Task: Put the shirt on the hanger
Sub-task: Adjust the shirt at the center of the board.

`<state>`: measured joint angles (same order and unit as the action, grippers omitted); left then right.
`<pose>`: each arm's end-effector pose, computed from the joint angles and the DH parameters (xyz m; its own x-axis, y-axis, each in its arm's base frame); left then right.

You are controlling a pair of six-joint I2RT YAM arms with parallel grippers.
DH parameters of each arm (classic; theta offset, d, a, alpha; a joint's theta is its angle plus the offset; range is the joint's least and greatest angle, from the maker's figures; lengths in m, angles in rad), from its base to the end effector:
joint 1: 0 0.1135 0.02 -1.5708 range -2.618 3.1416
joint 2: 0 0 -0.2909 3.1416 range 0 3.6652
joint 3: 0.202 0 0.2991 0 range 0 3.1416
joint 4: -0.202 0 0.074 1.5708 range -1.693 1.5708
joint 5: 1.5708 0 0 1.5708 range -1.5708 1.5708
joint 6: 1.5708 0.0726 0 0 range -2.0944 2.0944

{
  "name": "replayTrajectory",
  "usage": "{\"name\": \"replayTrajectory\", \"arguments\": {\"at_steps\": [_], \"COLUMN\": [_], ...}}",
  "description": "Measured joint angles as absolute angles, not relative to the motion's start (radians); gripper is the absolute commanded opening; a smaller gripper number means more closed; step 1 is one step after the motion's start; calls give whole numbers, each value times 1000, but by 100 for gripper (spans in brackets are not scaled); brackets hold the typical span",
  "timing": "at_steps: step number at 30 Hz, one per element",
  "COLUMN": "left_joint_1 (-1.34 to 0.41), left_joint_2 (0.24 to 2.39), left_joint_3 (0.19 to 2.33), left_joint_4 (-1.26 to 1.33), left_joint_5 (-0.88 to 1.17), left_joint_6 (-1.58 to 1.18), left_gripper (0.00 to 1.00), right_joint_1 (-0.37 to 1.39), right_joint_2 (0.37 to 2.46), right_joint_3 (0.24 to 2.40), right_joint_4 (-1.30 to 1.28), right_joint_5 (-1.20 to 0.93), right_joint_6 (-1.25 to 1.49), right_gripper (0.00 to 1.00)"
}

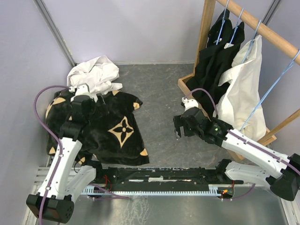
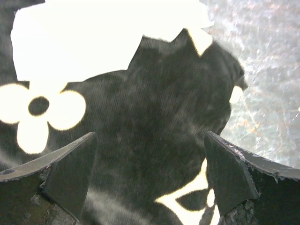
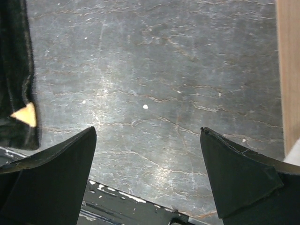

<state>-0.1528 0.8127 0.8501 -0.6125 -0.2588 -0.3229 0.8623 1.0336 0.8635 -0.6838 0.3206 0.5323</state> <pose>0.2317 -0.0169 0.3172 -0.4891 -0.2350 -0.8399 -0.2323 0.9633 -0.1343 0.1891 0.1856 0.2652 -0.7200 -0.1000 -0.6867 -0.2559 0.9581 0.1288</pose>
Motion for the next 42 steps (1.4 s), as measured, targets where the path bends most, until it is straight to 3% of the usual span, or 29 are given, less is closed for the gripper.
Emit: {"name": "replayTrajectory", "arguments": {"at_steps": [7, 13, 24, 26, 30, 33, 35, 42], "left_joint_1": [-153, -151, -140, -133, -101, -85, -80, -174], "left_joint_2": [1005, 1140, 1441, 1503, 1614, 1631, 1621, 1460], "left_joint_3": [1005, 1014, 1102, 1118, 1137, 1139, 1140, 1136], "left_joint_4": [-483, -351, -213, -196, -208, -231, -230, -235], "left_joint_5": [-314, -472, -537, -542, -541, -539, -527, -477], "left_joint_6": [-260, -199, -96, -83, -75, -75, -77, -81], "left_gripper": [99, 99, 100, 92, 62, 22, 4, 3], "right_joint_1": [862, 862, 862, 862, 862, 862, 862, 862], "right_joint_2": [1043, 1025, 989, 972, 940, 918, 899, 803], "right_joint_3": [820, 789, 768, 754, 748, 744, 734, 721], "right_joint_4": [-634, -613, -575, -576, -577, -579, -580, -622], "right_joint_5": [209, 121, 44, 41, 35, 34, 33, 82], "right_joint_6": [517, 506, 491, 491, 492, 493, 496, 500], "right_gripper": [99, 99, 99, 99, 99, 99, 99, 99]}}
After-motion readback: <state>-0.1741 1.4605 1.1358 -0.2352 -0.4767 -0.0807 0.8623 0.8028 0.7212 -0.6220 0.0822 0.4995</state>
